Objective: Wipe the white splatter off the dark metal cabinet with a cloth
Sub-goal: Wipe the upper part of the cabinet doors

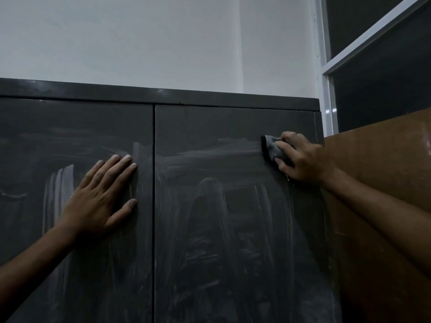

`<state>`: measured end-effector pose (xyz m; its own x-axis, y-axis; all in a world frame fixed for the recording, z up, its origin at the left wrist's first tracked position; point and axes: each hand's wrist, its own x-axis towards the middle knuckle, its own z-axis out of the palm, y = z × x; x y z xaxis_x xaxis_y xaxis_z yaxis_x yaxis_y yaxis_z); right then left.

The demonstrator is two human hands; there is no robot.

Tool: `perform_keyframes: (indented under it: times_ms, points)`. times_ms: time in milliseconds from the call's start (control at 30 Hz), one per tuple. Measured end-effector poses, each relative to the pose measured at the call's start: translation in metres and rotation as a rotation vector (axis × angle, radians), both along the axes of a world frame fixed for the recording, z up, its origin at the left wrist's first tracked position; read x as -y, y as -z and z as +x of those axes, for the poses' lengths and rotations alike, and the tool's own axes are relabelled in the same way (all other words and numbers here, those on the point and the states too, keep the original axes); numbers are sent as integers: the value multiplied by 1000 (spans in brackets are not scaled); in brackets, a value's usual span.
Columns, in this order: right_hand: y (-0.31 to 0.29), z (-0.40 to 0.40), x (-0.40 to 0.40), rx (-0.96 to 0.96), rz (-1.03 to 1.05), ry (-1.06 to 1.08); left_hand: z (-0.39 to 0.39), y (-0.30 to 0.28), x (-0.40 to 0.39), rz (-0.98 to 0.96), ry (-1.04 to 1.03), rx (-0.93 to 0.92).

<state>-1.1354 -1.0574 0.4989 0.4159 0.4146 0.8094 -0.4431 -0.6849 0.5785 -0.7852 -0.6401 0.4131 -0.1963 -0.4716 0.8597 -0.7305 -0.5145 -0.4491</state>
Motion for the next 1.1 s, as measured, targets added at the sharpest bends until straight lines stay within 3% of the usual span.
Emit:
perform_keyframes:
  times_ms: [67, 200, 267, 400, 567, 633, 733, 767, 833, 900, 933, 967, 1100]
  points:
    - [-6, 5, 3, 46, 58, -41, 1, 1, 0, 2, -4, 1]
    - [-2, 25, -5, 439, 424, -203, 1, 2, 0, 2, -5, -5]
    - [15, 37, -14, 424, 427, -234, 0, 3, 0, -2, -2, -8]
    - [35, 14, -3, 73, 113, -167, -1, 1, -1, 10, -6, -16]
    - [5, 25, -16, 477, 462, -204, 1, 1, -1, 7, -11, -13]
    - [18, 39, -29, 343, 351, -241, 0, 2, -1, 4, -11, -10]
    - [29, 30, -30, -26, 7, -202, 1, 1, -1, 8, -18, -7]
    - [21, 25, -27, -47, -33, -182, 1, 2, -1, 8, -19, -11]
    - [-3, 24, -24, 124, 88, -194, 1, 1, -1, 4, -23, -19]
    - [-15, 35, -33, 392, 363, -266, 0, 2, 0, 6, -22, -22]
    - [-12, 44, -42, 421, 405, -286, 0, 2, -1, 8, -23, -22]
    - [-3, 53, -49, 372, 347, -301, 0, 2, -1, 9, -23, -20]
    - [7, 47, -50, -168, -197, -212, 1, 3, -1, 6, -25, -19]
